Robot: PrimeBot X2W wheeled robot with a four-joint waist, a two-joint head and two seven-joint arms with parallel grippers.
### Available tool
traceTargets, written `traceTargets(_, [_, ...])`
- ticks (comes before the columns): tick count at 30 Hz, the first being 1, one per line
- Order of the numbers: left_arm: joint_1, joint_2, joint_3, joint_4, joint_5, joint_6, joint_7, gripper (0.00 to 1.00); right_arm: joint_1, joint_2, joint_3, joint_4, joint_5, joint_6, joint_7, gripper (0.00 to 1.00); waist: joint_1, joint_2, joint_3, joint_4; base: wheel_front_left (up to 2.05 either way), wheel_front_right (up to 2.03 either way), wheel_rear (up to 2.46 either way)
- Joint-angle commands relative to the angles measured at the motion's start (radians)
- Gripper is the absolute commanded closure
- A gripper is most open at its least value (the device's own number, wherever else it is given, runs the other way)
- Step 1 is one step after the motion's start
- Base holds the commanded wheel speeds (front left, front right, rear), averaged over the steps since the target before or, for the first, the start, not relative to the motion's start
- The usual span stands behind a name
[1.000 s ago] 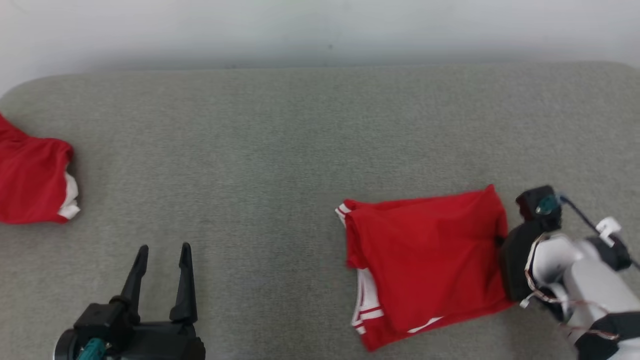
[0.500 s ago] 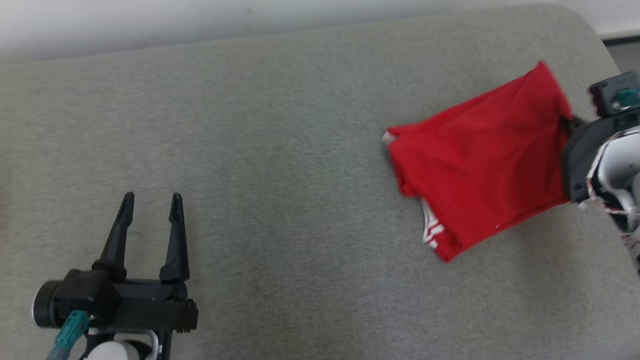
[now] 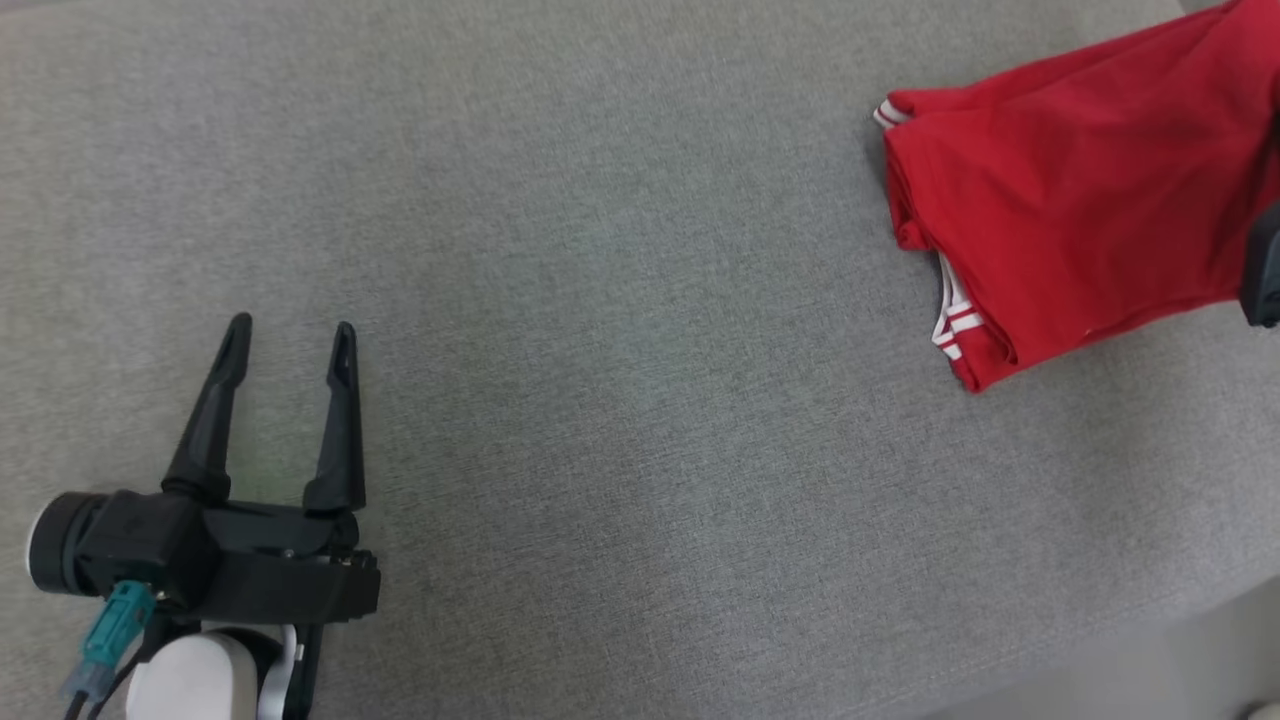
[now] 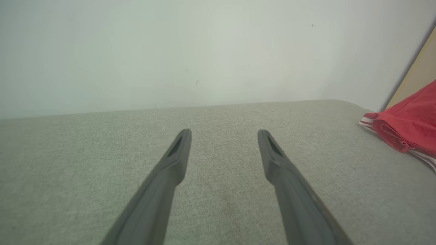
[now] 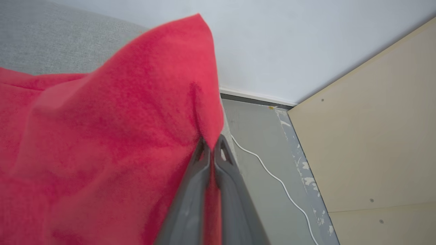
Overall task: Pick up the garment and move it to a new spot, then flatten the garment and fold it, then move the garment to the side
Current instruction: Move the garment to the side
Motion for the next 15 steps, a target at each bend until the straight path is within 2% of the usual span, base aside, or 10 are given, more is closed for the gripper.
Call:
traceTargets(1, [-0.015,0.012,0.001,-0.005,0.008,-0.002,0.0,0.0,-0.008,0.005,0.011,-0.013,-0.002,-0.003,-0.017,1.0,-0.0002,-0.0002,0.038,-0.026,0.0,0.0,0.0])
traceTargets(8, [-0.037,0.018,-0.011,-0.006,0.008,-0.007,0.0,0.0,-0.025,-0.015,0.042,-0.053,-0.078,-0.003,-0.062,1.0,-0.0002,-0.0002,0.064,-0.011,0.0,0.0,0.0])
traceTargets(15, [-0.046,0.013,-0.018,-0.008,0.009,-0.007,0.0,0.0,-0.012,-0.03,-0.007,-0.084,-0.204,-0.003,-0.074,1.0,-0.0002,-0.0002,0.059,0.015,0.0,0.0,0.0])
